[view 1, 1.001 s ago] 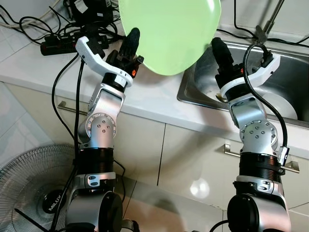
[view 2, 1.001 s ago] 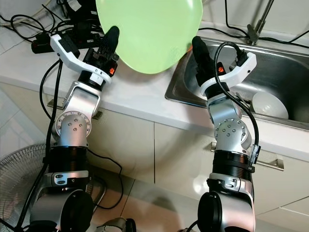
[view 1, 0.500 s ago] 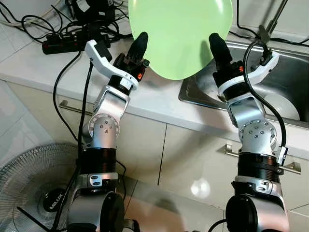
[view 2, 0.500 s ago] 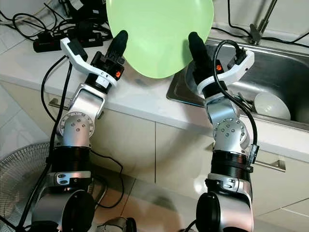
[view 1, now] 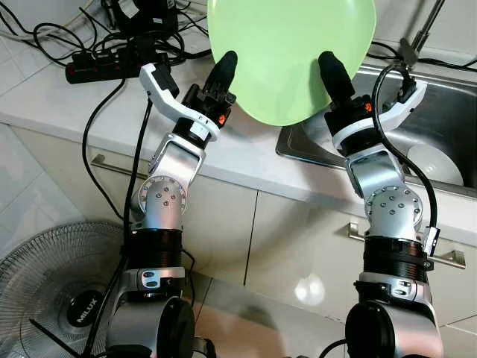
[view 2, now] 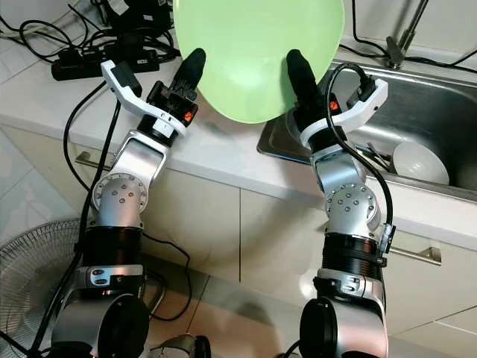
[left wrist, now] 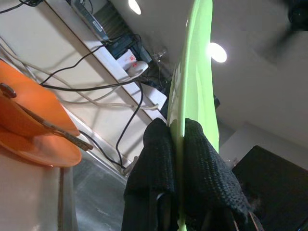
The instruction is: Kitchen organization
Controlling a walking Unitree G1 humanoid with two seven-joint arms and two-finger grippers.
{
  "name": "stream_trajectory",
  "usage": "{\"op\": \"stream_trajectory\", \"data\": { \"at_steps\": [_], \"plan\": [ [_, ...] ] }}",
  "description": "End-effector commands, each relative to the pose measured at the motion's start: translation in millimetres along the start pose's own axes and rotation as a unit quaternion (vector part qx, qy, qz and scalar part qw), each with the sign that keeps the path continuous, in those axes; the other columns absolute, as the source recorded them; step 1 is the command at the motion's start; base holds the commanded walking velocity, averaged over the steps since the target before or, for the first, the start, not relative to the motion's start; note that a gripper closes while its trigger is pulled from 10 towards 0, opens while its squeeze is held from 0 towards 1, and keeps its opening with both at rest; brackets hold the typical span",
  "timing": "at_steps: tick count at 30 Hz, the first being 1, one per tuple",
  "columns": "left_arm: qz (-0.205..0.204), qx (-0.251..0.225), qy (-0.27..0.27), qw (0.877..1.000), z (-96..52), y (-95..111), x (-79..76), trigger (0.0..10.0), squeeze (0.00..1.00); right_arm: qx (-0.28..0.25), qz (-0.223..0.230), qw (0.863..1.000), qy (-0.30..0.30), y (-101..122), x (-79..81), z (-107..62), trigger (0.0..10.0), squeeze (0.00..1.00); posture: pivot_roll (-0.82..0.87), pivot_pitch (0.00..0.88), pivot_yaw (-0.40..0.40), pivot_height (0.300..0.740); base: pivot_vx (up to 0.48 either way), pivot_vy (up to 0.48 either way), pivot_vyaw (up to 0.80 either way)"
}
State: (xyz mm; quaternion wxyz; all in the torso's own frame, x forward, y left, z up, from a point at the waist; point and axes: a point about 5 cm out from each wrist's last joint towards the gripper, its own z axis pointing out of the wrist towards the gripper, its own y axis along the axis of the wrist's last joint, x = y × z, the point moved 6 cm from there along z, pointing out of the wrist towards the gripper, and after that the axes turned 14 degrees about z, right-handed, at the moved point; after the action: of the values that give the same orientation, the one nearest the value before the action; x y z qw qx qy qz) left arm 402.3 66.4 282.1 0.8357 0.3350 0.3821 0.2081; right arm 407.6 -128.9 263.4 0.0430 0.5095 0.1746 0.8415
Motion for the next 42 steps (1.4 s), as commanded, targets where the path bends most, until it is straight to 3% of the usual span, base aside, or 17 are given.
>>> {"op": "stream_trajectory", "data": {
  "at_steps": [1,26,42],
  "plan": [
    [-0.004,-0.012,-0.022,1.0,4.0,7,-8.7,10.0,0.0,-0.004,0.002,1.0,0.011,1,4.4,-1.1,0.0,0.0,0.03,0.067,0.05,0.74,0.0,0.0,0.0],
    [-0.017,0.005,0.011,1.0,3.5,-2,4.8,10.0,0.0,-0.007,0.02,0.999,0.029,-1,10.7,-3.7,0.0,0.0,0.02,0.049,0.061,0.74,0.0,0.0,0.0],
    [0.014,0.015,0.044,0.999,7.6,-3,12.9,10.0,0.0,-0.007,0.021,0.999,0.03,-2,10.5,-4.7,0.0,0.0,0.02,0.044,0.059,0.74,0.0,0.0,0.0]
  ]
}}
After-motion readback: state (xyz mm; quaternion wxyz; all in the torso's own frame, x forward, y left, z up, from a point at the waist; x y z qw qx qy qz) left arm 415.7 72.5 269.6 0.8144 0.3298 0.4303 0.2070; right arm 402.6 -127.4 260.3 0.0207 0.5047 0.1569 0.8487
